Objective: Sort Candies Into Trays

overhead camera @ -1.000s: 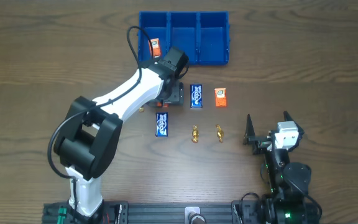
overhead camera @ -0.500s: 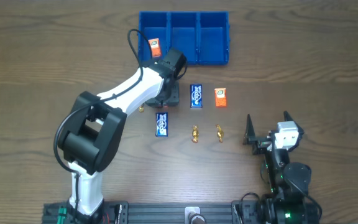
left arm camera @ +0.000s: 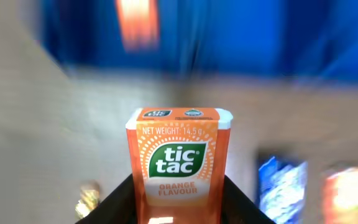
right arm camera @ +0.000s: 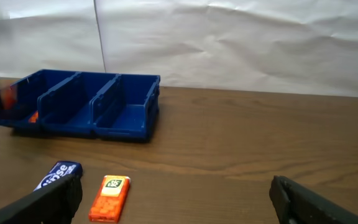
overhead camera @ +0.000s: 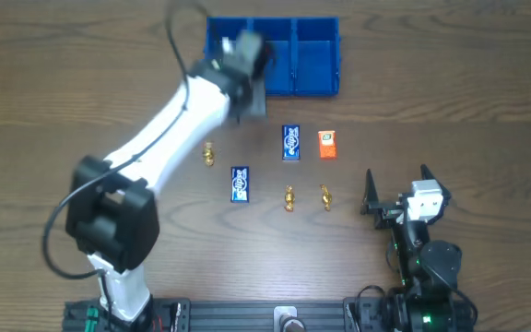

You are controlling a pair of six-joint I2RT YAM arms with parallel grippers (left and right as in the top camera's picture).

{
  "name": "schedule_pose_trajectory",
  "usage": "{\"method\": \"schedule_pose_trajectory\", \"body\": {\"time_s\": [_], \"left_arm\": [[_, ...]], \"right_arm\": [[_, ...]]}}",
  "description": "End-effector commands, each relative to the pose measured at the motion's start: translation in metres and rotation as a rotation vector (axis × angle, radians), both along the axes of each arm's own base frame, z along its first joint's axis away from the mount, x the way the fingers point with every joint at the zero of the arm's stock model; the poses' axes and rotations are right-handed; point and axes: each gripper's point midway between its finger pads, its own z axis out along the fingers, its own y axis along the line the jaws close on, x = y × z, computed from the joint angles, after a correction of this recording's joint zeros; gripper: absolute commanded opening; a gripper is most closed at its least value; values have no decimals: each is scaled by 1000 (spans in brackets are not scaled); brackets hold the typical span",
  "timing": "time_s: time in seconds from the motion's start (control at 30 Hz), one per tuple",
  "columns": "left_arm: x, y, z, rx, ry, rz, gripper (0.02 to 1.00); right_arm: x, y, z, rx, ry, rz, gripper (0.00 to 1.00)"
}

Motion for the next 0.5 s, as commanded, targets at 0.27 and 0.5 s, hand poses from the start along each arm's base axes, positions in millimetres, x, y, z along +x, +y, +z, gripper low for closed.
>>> {"method": "schedule_pose_trajectory", "body": {"time_s": [0.27,0.5], "left_arm": [[103,41,30,38,-58,14,380],[104,39,2,46,-7,8,522]], "right_arm": [[0,-1,-1,-4,1,-5,998],[0,-1,-1,-4,1,-5,998]]}}
